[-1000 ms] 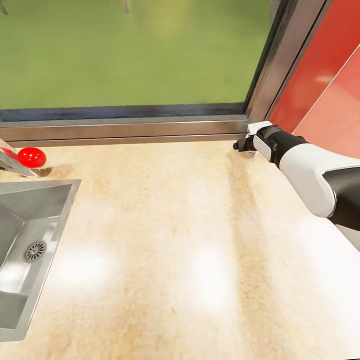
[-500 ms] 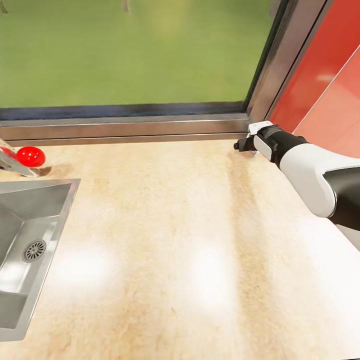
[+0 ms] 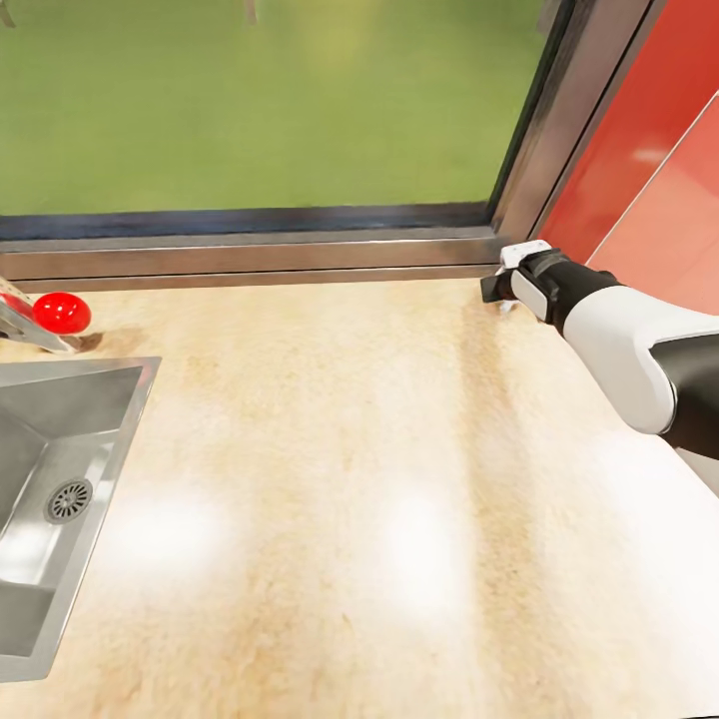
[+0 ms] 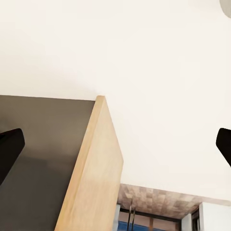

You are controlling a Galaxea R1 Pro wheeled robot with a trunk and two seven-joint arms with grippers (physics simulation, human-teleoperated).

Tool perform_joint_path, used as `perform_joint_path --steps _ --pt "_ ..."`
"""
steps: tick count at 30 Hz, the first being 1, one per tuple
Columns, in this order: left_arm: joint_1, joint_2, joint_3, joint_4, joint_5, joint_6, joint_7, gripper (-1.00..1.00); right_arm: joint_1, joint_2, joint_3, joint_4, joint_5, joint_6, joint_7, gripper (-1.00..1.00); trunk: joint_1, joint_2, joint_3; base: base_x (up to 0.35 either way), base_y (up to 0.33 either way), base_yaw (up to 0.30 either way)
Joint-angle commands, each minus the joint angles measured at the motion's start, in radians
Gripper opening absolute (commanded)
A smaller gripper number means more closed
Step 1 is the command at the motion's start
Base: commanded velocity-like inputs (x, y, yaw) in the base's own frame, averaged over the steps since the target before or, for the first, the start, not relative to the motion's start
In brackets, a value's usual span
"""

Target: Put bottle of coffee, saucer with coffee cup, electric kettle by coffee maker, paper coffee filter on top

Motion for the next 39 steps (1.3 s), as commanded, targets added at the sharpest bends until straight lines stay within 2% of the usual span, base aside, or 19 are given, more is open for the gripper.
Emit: perform_joint_path --steps 1,21,26,33,39 --pt "-0.001 0.0 0.008 0.002 -0.011 -0.006 0.004 1.0 0.001 -0.001 -0.005 -0.001 -0.008 0.005 0.0 -1.0 0.001 -0.001 -0.001 0.0 0.0 0.0" --pt "-0.001 0.0 0.008 0.002 -0.011 -0.006 0.004 1.0 0.001 -0.001 -0.006 -0.006 -0.013 0.006 0.003 -1.0 0.001 -0.001 -0.001 0.0 0.0 0.0" --pt "-0.001 0.0 0.008 0.003 -0.011 -0.006 0.004 1.0 0.001 0.013 -0.005 -0.055 -0.016 0.009 0.0 -1.0 0.001 -0.001 -0.001 0.0 0.0 0.0" --pt "-0.001 0.0 0.008 0.002 -0.011 -0.006 0.004 1.0 0.001 0.015 -0.007 -0.154 -0.018 0.012 -0.001 -1.0 0.001 -0.001 -0.001 0.0 0.0 0.0" --pt "-0.001 0.0 0.008 0.002 -0.011 -0.006 0.004 1.0 0.001 0.037 -0.011 -0.165 -0.02 0.016 -0.001 -1.0 0.001 -0.001 -0.001 0.0 0.0 0.0"
